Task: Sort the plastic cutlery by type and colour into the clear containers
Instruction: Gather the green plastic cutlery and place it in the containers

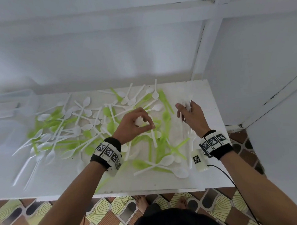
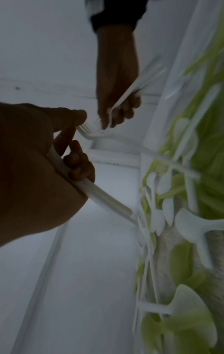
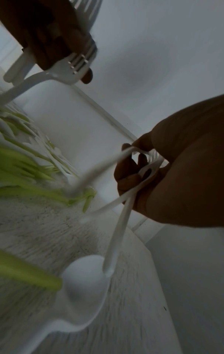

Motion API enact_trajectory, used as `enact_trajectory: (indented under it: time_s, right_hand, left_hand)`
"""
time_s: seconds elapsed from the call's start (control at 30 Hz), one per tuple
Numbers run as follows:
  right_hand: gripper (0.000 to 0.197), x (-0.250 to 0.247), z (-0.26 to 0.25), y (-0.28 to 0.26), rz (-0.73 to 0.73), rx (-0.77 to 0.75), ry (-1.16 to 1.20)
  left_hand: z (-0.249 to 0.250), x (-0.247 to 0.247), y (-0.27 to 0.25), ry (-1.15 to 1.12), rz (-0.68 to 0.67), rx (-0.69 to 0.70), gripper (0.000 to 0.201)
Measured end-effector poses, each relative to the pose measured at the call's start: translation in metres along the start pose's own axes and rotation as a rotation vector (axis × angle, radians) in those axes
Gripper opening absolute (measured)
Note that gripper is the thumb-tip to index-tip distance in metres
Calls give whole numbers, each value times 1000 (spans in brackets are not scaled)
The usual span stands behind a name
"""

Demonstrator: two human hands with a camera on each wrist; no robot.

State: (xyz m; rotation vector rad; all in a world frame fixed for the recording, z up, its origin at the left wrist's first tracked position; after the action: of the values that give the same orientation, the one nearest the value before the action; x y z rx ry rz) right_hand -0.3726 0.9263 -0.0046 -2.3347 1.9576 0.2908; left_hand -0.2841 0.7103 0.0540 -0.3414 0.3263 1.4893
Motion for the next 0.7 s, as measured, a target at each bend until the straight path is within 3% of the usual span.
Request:
enact_trajectory:
  time_s: [0.17, 0.3, 0.43, 0.57, 0.7]
  right_hand:
    - [23, 17, 14, -1, 15, 111, 132]
    - [28, 40, 12, -7, -83, 167, 144]
    - [41, 75, 1, -8, -284, 75, -116]
    - [28, 118, -21, -20, -519, -117, -404]
    - [60, 166, -2, -50, -892, -232, -759]
  left_hand:
    - [-8, -52, 3, -300, 262, -107, 13]
    - [-13, -71, 6, -376, 283, -107, 16]
    - [-15, -79, 7, -324, 236, -95, 12]
    - [-29, -92, 2, -248, 255, -113, 11]
    - [-56, -97, -11, -282, 236, -259, 18]
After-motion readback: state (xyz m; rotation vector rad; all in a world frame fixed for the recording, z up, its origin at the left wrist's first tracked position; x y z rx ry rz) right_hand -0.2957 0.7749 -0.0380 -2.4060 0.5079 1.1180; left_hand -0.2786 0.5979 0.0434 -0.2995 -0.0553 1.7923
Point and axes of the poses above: each hand's wrist, its own y-axis towards the middle knuckle, its own x-axis out of the palm, z = x × y, the point moved 10 cm from there along y, towards the middle knuckle, and after that the axes turned 10 degrees about -x, right-handed, at the moved point
